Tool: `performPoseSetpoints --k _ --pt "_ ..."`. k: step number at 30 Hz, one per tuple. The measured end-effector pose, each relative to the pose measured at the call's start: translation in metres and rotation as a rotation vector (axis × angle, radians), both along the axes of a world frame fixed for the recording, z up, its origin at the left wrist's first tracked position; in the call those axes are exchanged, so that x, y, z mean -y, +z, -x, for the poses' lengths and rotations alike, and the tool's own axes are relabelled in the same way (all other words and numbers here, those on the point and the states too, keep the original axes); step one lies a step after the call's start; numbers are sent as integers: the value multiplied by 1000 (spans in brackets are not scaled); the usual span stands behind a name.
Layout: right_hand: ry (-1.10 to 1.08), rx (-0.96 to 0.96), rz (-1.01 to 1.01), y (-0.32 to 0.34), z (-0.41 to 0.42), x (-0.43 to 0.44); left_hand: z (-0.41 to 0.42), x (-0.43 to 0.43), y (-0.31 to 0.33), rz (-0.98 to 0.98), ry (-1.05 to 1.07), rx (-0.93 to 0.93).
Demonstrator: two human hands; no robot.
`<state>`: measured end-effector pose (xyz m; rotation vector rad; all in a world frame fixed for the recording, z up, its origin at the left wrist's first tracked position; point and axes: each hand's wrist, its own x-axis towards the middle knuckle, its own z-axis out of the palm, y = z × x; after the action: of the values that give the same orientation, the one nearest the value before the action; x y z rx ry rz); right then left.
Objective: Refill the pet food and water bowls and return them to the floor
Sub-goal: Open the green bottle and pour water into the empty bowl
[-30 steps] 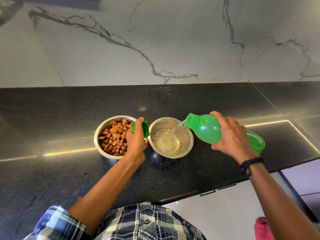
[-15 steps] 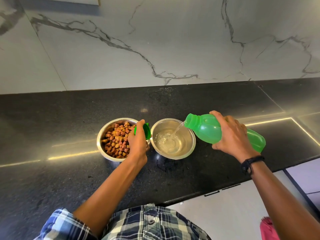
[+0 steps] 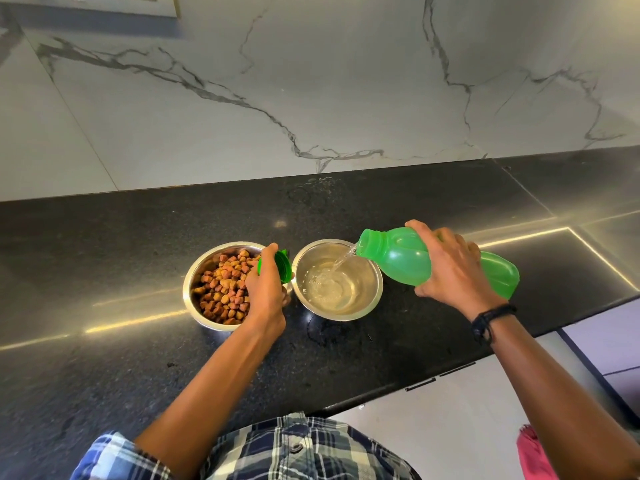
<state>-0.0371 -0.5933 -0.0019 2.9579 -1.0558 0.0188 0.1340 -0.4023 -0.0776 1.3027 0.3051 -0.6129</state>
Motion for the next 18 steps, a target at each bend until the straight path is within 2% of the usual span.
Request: performPoseSetpoints --k 18 --pt "-14 -11 4 0 3 4 2 2 1 4 -21 13"
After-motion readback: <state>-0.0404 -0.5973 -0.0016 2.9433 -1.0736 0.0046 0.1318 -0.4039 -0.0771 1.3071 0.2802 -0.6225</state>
